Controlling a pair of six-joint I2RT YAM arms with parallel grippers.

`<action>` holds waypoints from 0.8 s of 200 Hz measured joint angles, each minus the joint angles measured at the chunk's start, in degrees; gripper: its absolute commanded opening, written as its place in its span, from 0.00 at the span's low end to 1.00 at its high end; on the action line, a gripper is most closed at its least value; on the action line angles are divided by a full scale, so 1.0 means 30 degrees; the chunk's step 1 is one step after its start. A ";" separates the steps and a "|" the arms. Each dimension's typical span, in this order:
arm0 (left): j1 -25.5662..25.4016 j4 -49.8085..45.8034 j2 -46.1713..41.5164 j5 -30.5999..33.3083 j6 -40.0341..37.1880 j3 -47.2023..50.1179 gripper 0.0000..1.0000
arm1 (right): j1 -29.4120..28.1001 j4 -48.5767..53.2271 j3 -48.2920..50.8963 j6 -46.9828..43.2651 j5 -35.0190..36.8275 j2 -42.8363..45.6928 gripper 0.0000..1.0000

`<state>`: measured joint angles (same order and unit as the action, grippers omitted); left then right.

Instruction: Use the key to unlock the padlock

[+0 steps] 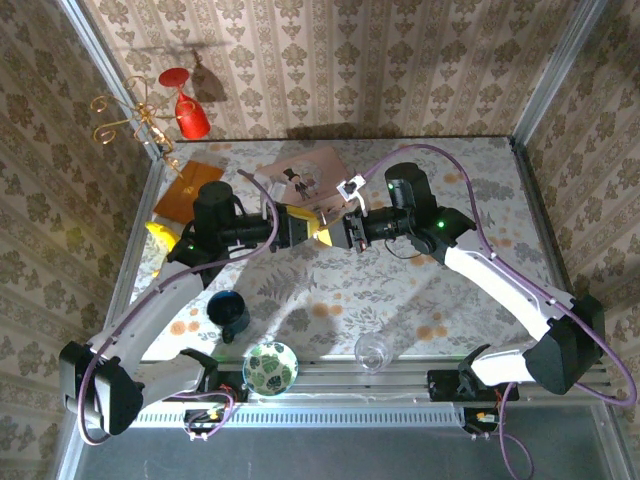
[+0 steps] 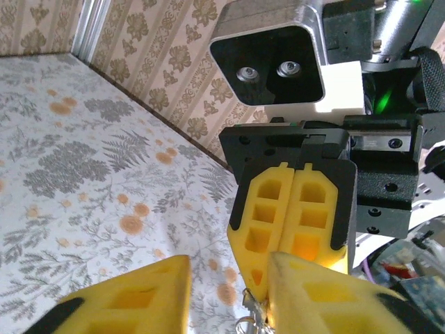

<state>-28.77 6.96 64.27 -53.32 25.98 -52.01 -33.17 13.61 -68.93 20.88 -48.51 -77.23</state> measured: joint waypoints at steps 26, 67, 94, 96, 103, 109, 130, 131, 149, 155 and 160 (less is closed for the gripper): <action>-0.0007 0.0306 0.0000 -0.0124 0.0233 0.0000 0.02 | 0.0007 0.0000 0.0000 0.0000 0.0015 -0.0007 0.00; 0.0000 0.1115 0.0000 -0.0226 0.0831 0.0015 0.00 | 0.0182 -0.0240 0.0036 0.0153 0.0168 -0.0044 0.23; 0.0109 0.2142 0.0000 0.0248 0.1690 0.0255 0.00 | 0.0219 -0.2055 0.1071 0.1107 0.0605 0.0321 0.37; 0.0117 0.2222 0.0000 0.0270 0.1763 0.0277 0.00 | 0.0219 -0.2222 0.1202 0.1209 0.0648 0.0372 0.38; 0.0131 0.2426 0.0000 0.0335 0.1974 0.0328 0.00 | 0.0219 -0.2718 0.1581 0.1486 0.0787 0.0503 0.38; 0.0124 0.2601 0.0000 0.0386 0.2157 0.0342 0.00 | 0.0219 -0.3198 0.1916 0.1741 0.0947 0.0619 0.39; 0.0124 0.3082 0.0000 0.0539 0.2594 0.0350 0.00 | 0.0219 -0.4699 0.2645 0.2543 0.1333 0.0743 0.44; 0.0124 0.3126 0.0000 0.0554 0.2630 0.0350 0.00 | 0.0219 -0.4816 0.2681 0.2637 0.1362 0.0743 0.44; 0.0124 0.3468 0.0000 0.0678 0.3016 0.0357 0.00 | 0.0219 -0.6178 0.3147 0.3206 0.1617 0.0750 0.47; 0.0124 0.3636 0.0000 0.0729 0.3169 0.0379 0.00 | 0.0219 -0.6623 0.3271 0.3417 0.1639 0.0750 0.47; 0.0124 0.3789 0.0000 0.0729 0.3308 0.0408 0.00 | 0.0219 -0.6980 0.3373 0.3628 0.1683 0.0750 0.47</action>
<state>-28.40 18.33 64.27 -51.13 35.90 -50.78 -32.51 -7.33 -58.81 31.77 -43.46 -74.98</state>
